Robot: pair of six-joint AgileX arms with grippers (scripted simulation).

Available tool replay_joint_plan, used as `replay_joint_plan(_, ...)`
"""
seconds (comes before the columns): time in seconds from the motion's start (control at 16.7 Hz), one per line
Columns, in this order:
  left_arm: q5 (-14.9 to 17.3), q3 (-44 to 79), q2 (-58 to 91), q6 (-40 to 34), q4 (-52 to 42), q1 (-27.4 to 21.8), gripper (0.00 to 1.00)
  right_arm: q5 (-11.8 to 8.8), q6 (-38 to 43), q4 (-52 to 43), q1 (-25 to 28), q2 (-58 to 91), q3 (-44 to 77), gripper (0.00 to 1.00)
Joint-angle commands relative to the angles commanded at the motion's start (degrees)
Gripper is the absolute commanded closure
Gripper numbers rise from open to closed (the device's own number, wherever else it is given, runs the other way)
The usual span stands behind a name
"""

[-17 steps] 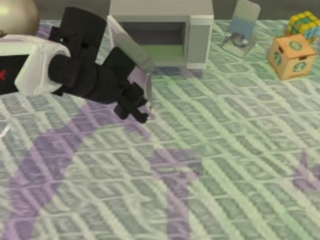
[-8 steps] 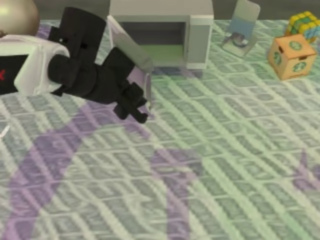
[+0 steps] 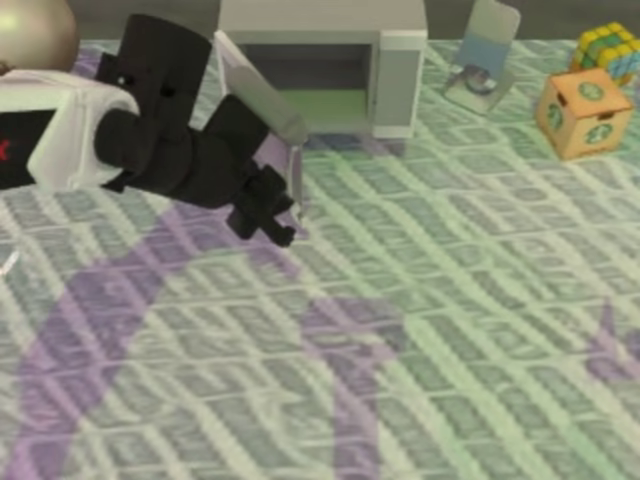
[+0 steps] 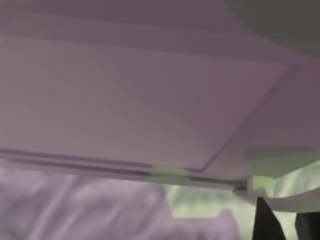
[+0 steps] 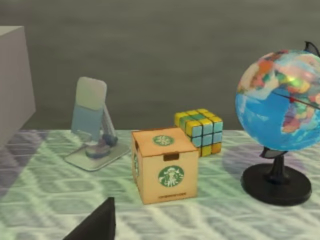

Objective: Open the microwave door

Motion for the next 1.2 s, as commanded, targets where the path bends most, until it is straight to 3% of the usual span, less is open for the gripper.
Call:
replay_joint_plan(0.72,2.8,0.0,-0.2,4.2,-1.8,1.7,1.00,0.0,0.0,0.0,0.0,0.0,0.0,0.00)
replay_joint_plan(1.2,2.8,0.0,-0.2,4.3,-1.8,1.8,1.00,0.0,0.0,0.0,0.0,0.0,0.0,0.00)
